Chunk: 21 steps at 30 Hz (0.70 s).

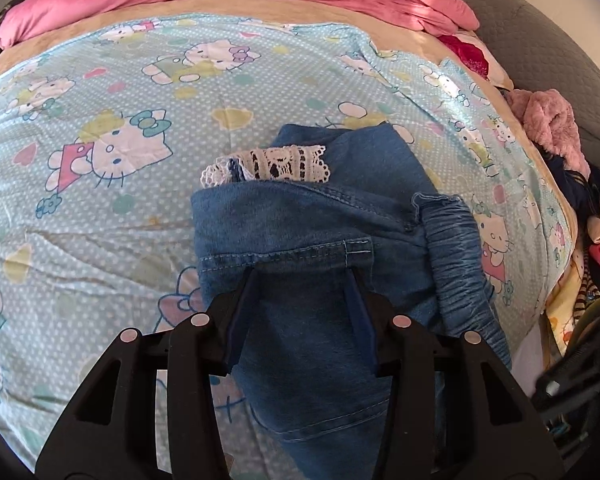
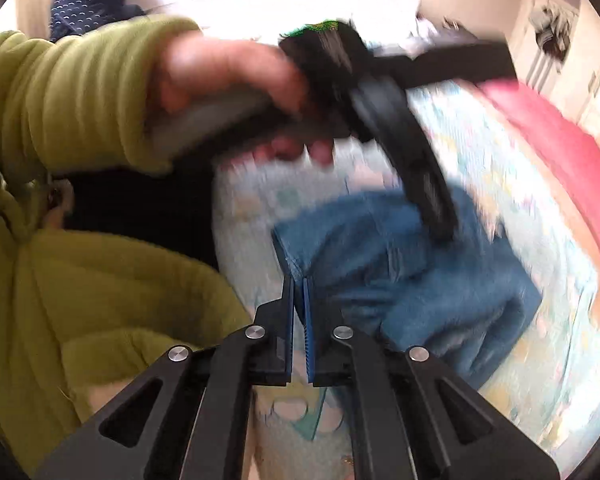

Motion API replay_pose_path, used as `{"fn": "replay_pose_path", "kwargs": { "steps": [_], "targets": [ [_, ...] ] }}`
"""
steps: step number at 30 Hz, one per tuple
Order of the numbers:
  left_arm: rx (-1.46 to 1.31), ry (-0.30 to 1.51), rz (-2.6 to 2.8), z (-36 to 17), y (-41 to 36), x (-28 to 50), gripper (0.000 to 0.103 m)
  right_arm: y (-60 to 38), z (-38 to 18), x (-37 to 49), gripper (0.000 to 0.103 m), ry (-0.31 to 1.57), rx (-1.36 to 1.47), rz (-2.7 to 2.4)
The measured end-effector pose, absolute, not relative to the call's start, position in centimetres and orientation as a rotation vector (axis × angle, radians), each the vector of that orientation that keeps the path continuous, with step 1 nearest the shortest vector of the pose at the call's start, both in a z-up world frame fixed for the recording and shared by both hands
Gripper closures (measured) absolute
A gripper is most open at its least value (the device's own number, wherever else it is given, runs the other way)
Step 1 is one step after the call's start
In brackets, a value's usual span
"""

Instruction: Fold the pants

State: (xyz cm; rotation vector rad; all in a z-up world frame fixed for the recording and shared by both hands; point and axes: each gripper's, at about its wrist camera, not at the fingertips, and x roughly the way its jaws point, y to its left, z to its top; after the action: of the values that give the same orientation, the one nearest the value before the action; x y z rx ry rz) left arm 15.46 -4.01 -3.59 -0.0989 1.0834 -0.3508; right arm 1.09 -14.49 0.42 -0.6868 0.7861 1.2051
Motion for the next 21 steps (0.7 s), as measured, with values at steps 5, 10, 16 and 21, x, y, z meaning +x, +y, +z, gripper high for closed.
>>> {"fn": "replay_pose_path", "kwargs": {
  "steps": [5,10,16,21],
  "targets": [
    [-0.126,1.074,-0.359,-3.5,-3.7,15.5,0.066,-14.3,-0.9,0.8,0.092,0.828,-0.657,1.179],
    [-0.128,1.045,-0.357,-3.3,-3.7,15.0,0.062,-15.5,1.5,0.7,0.085,0.797,-0.597,1.185],
    [-0.133,1.035,-0.354,-3.3,-3.6,14.6,0.06,-15.8,3.5,0.9,0.085,0.745,-0.466,1.168],
    [-0.137,1.028,-0.354,-3.0,-3.6,14.5,0.058,-13.9,1.4,2.1,0.076,0.851,-0.449,1.122]
  ]
}}
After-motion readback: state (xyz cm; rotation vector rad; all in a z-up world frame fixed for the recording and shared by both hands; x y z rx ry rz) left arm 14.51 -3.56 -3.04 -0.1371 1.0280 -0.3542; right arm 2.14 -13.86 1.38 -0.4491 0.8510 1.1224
